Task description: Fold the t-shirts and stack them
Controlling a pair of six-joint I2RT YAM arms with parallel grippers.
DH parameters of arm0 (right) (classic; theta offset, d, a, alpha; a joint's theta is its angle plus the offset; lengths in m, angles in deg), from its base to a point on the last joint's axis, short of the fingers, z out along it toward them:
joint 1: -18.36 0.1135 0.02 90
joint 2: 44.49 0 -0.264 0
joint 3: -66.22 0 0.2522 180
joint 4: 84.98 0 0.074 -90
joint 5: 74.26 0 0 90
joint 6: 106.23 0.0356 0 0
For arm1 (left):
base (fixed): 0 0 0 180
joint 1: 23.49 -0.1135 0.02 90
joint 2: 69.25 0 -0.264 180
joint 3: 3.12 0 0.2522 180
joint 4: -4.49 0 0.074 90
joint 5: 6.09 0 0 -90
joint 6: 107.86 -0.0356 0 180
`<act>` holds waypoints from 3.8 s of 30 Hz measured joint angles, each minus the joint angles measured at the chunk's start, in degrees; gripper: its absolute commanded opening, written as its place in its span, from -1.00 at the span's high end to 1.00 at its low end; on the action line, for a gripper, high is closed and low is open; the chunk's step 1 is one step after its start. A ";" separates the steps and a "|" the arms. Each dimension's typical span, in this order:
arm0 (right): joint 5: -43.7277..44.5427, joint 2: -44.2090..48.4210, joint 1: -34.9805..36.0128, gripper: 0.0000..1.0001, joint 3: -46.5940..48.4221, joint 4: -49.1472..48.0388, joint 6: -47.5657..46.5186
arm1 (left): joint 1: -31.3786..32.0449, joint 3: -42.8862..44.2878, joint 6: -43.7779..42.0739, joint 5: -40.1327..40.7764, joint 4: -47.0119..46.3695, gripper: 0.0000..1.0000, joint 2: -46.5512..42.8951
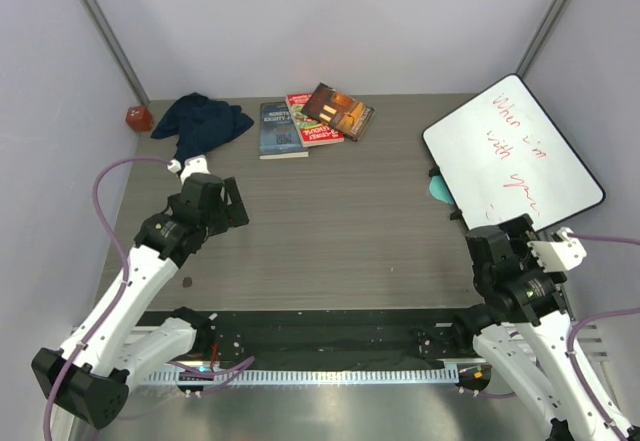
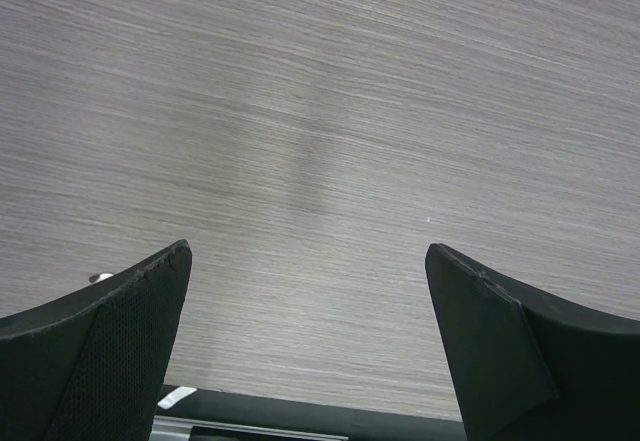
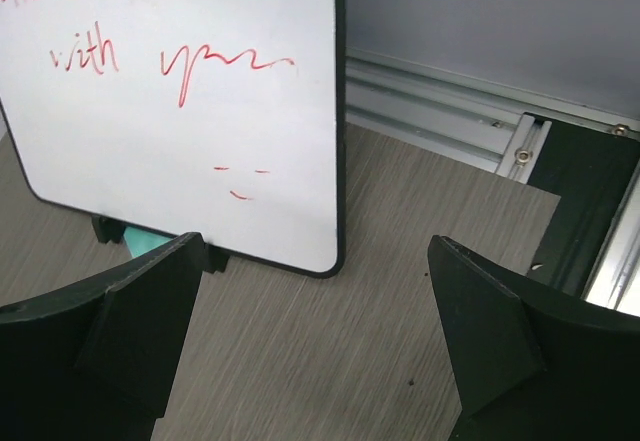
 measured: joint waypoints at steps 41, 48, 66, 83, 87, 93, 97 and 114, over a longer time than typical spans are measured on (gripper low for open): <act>-50.05 -38.64 0.42 -0.95 2.08 -39.15 -40.15 | -0.04 0.33 0.44 -7.34 -5.64 -1.00 6.25; -56.33 -35.15 0.44 -0.95 2.60 -41.09 -40.87 | -2.60 21.07 0.35 -8.81 -7.15 -1.00 31.01; -61.64 -24.44 0.81 -0.95 -2.69 -41.44 -39.65 | -14.27 67.08 -0.09 -17.66 -5.11 -1.00 79.38; -61.40 -22.36 0.81 -0.96 -3.37 -40.02 -40.30 | -14.51 65.18 -1.33 -25.90 -13.29 -0.99 85.31; -59.76 -24.30 0.81 -0.96 -2.82 -39.98 -40.65 | -14.86 65.20 -1.60 -26.12 -14.69 -0.99 85.68; -58.05 -38.32 0.79 -0.96 5.70 -42.45 -40.89 | -15.43 62.97 -1.73 -27.15 -19.32 -1.00 85.33; -58.12 -47.87 0.81 -0.96 14.73 -44.78 -41.03 | -15.74 62.51 -1.81 -28.61 -21.79 -0.99 85.46; -57.57 -50.36 0.81 -0.99 19.12 -47.43 -41.59 | -14.99 70.10 2.43 -31.15 -22.56 -0.81 90.66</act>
